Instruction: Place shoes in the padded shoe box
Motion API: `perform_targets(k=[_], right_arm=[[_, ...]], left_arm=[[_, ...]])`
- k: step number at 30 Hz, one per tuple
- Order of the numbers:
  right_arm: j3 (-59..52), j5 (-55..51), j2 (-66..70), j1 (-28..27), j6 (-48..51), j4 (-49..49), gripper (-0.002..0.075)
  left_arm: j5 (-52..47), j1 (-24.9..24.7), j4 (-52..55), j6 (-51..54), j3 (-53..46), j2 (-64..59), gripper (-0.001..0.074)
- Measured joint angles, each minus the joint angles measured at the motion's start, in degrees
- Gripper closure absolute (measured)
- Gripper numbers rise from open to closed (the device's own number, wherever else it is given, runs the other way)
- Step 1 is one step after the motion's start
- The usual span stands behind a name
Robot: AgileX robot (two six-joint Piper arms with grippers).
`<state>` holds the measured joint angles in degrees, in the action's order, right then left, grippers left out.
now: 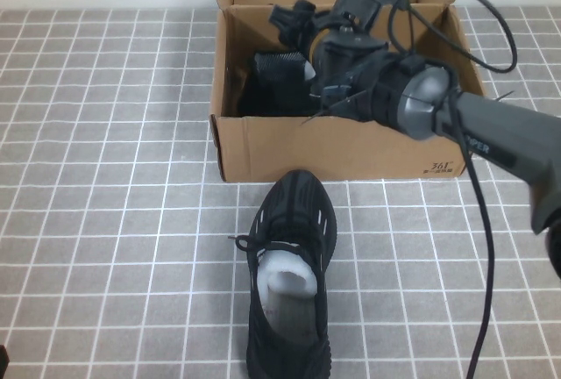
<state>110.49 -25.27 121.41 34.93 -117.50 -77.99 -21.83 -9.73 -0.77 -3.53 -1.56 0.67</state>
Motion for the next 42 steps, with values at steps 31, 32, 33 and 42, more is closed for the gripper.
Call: perform_targets(k=[31, 32, 33, 42], right_arm=[[-0.2, 30.8, -25.5, -4.7, 26.9, -29.2, 0.0732], [-0.3, 29.2, -25.6, -5.8, 27.0, -29.2, 0.0732], [-0.9, 27.5, -26.1, -7.0, 27.4, -29.2, 0.0732], [-17.5, -7.0, -33.2, -10.0, 54.9, -11.5, 0.0732]], left_arm=[[0.0, 0.0, 0.0, 0.0, 0.0, 0.0, 0.0739], [0.0, 0.0, 0.0, 0.0, 0.0, 0.0, 0.0739], [0.0, 0.0, 0.0, 0.0, 0.0, 0.0, 0.0739], [0.0, 0.0, 0.0, 0.0, 0.0, 0.0, 0.0739]])
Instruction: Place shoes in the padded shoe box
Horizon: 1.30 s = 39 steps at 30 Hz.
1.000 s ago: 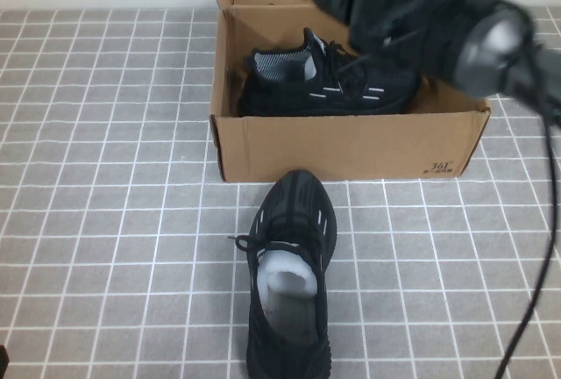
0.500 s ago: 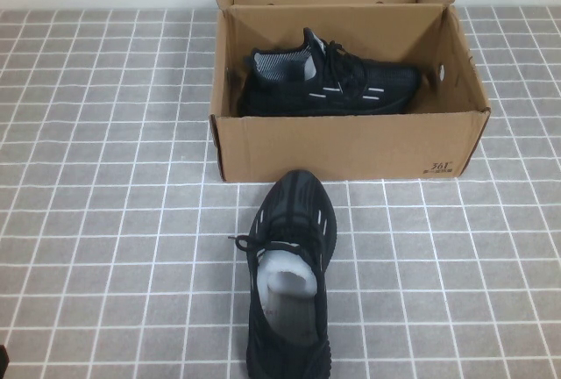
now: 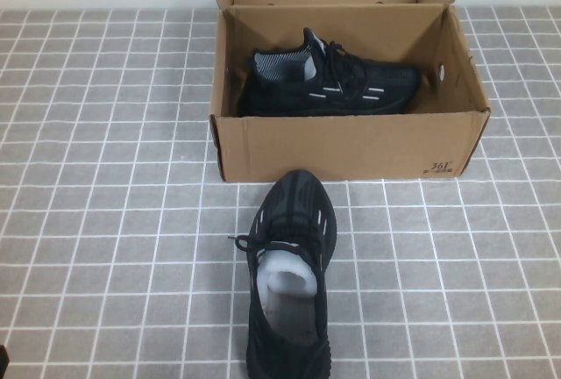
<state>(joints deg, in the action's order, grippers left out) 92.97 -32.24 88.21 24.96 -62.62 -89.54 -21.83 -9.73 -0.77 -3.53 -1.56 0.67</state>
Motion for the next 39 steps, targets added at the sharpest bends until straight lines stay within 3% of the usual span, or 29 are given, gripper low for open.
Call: perform_targets(k=[2, 4, 7, 13, 22, 35, 39], right_arm=[[-1.2, -8.4, -0.9, -0.4, 3.2, 11.1, 0.0732], [-3.2, -10.2, -2.6, -0.8, 11.2, 21.4, 0.0732], [-8.6, -7.0, -7.0, -1.0, 22.6, 32.7, 0.0732], [-24.9, 6.2, -21.4, -1.0, 24.5, 42.8, 0.0732], [-35.7, 5.3, -35.6, -1.0, 22.8, 46.7, 0.0732], [-35.9, 0.1, -32.1, -1.1, 22.9, 41.3, 0.0732], [-40.1, 2.1, -36.7, -4.6, 22.3, 43.6, 0.0732]], left_arm=[[0.0, 0.0, 0.0, 0.0, 0.0, 0.0, 0.0739], [0.0, 0.0, 0.0, 0.0, 0.0, 0.0, 0.0739], [0.0, 0.0, 0.0, 0.0, 0.0, 0.0, 0.0739], [0.0, 0.0, 0.0, 0.0, 0.0, 0.0, 0.0739], [0.0, 0.0, 0.0, 0.0, 0.0, 0.0, 0.0739], [0.0, 0.0, 0.0, 0.0, 0.0, 0.0, 0.0739], [0.0, 0.0, 0.0, 0.0, 0.0, 0.0, 0.0739]])
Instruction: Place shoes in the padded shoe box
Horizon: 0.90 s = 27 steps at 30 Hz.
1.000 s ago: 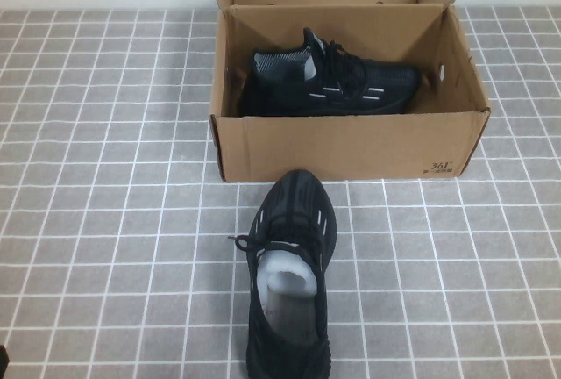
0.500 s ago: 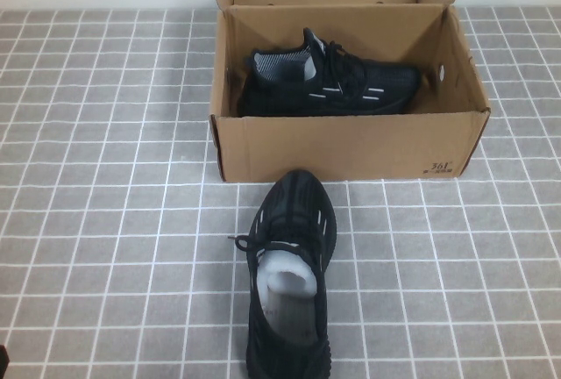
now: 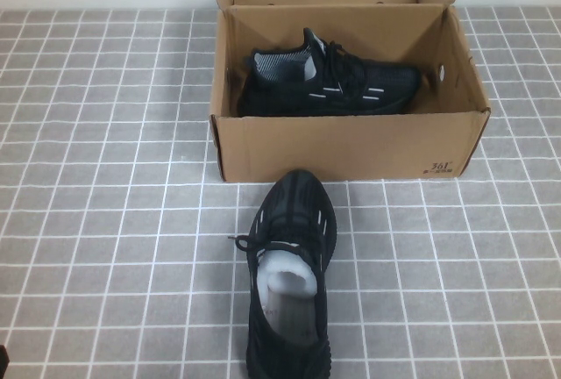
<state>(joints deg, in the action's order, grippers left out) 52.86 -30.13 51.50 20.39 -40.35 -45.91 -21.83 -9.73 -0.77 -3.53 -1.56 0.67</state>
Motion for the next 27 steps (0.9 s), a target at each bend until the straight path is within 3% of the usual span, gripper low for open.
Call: perform_targets(k=[8, 15, 21, 23, 27], right_arm=[[-20.9, 8.1, -23.5, -10.4, -4.5, 4.6, 0.0732], [-32.8, 7.1, -40.8, -10.8, -5.9, 4.2, 0.0732], [-40.0, 11.1, -46.0, -10.8, -5.7, 5.0, 0.0732], [-42.0, 11.6, -47.0, -10.8, -1.6, 8.2, 0.0732], [-44.6, 11.5, -50.4, -10.8, 18.4, 21.5, 0.0732]], left_arm=[[0.0, 0.0, 0.0, 0.0, 0.0, 0.0, 0.0739], [0.0, 0.0, 0.0, 0.0, 0.0, 0.0, 0.0739], [0.0, 0.0, 0.0, 0.0, 0.0, 0.0, 0.0739], [0.0, 0.0, 0.0, 0.0, 0.0, 0.0, 0.0739], [0.0, 0.0, 0.0, 0.0, 0.0, 0.0, 0.0739]])
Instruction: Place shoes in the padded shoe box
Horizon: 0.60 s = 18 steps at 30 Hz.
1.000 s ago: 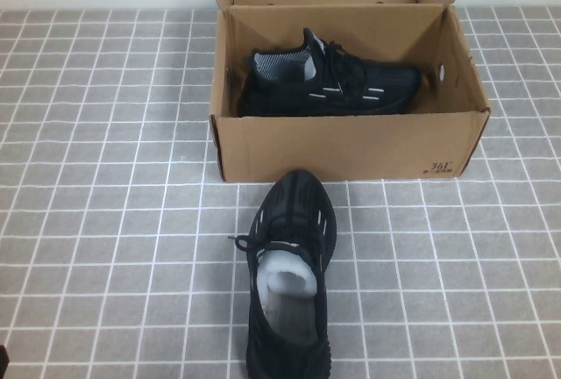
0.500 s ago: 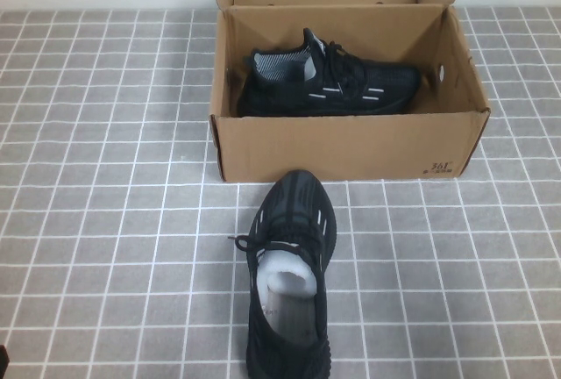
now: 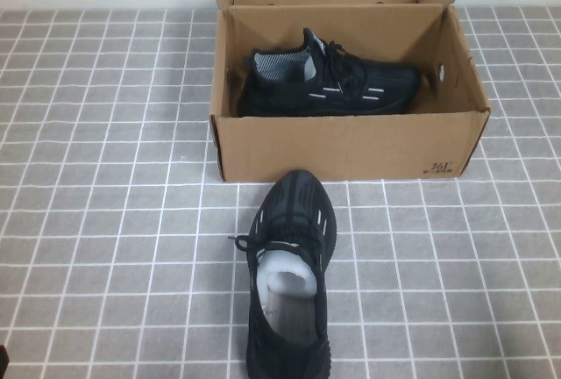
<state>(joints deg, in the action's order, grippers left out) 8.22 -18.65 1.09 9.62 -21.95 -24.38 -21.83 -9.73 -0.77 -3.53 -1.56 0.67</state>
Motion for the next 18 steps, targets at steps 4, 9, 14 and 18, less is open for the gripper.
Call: perform_targets(k=[4, 9, 14, 18], right_arm=[[-3.6, 0.7, -3.0, -2.5, 12.2, 12.0, 0.0732], [-8.1, 3.7, -3.3, -7.1, 12.1, 15.5, 0.0732], [-9.9, -0.1, -3.3, -6.7, 16.4, 20.4, 0.0732], [-9.9, 0.3, -3.3, -7.4, 27.5, 27.5, 0.0732]], left_arm=[[0.0, 0.0, 0.0, 0.0, 0.0, 0.0, 0.0739], [0.0, 0.0, 0.0, 0.0, 0.0, 0.0, 0.0739], [0.0, 0.0, 0.0, 0.0, 0.0, 0.0, 0.0739], [0.0, 0.0, 0.0, 0.0, 0.0, 0.0, 0.0739]])
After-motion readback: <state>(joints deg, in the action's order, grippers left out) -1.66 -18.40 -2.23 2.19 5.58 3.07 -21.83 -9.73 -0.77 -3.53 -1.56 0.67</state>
